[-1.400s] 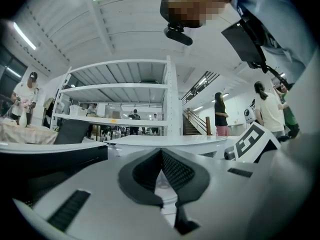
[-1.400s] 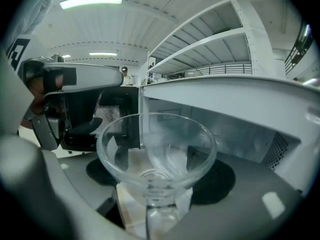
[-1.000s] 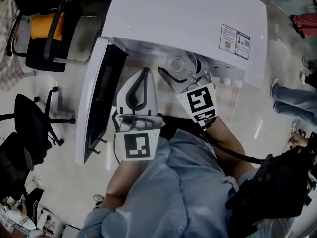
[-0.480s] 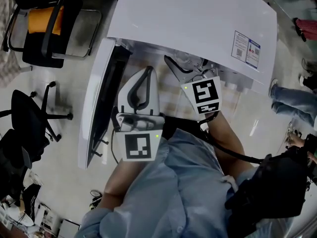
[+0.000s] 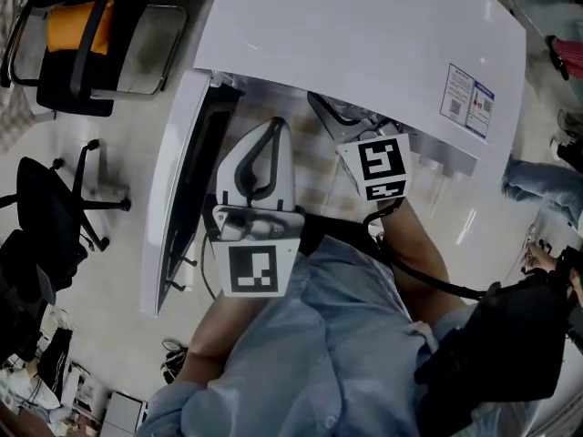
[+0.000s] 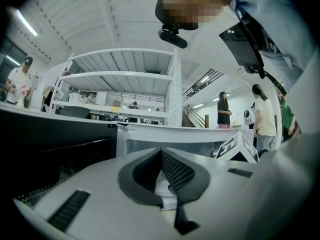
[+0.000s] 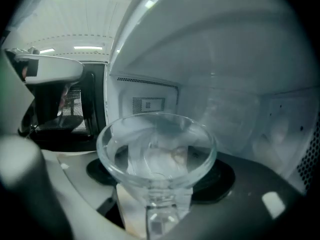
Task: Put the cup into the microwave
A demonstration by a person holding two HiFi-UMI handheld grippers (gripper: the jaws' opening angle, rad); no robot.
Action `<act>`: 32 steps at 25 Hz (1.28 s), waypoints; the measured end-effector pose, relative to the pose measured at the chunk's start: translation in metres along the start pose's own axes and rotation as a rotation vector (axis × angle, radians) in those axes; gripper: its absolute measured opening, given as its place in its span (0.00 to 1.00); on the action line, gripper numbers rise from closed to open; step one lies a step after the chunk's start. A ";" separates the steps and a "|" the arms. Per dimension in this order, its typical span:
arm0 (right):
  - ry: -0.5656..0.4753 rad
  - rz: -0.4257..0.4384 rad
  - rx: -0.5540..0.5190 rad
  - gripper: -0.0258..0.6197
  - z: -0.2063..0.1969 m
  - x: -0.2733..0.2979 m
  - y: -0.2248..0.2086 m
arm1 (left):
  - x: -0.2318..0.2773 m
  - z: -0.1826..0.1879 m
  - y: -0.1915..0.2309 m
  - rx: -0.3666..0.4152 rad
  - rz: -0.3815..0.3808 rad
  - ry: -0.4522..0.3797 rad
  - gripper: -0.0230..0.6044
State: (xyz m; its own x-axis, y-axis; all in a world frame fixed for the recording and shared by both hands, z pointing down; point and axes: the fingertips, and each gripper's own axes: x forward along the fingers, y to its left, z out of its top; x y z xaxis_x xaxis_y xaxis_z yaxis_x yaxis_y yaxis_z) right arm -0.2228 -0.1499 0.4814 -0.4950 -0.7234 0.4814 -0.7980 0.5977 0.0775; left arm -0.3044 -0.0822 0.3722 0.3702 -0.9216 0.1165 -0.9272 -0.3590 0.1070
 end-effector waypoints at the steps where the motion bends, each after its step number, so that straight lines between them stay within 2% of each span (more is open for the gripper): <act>1: 0.000 0.000 0.003 0.63 -0.001 0.002 -0.001 | 0.001 -0.001 0.000 -0.002 0.001 0.001 0.05; 12: -0.050 0.022 0.048 0.63 0.005 0.019 -0.012 | 0.009 -0.010 0.003 -0.012 -0.001 0.034 0.05; 23: -0.065 -0.006 -0.018 0.64 0.004 0.022 -0.016 | 0.004 -0.006 0.007 -0.015 0.016 0.019 0.05; 32: -0.056 -0.002 -0.001 0.69 0.004 0.008 -0.010 | -0.005 -0.001 0.001 -0.009 0.015 0.018 0.05</act>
State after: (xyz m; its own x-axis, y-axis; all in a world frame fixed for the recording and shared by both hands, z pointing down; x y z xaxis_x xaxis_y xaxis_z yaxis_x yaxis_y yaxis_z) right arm -0.2201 -0.1632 0.4815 -0.5118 -0.7428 0.4315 -0.7988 0.5964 0.0791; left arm -0.3072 -0.0782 0.3729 0.3574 -0.9240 0.1360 -0.9321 -0.3438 0.1140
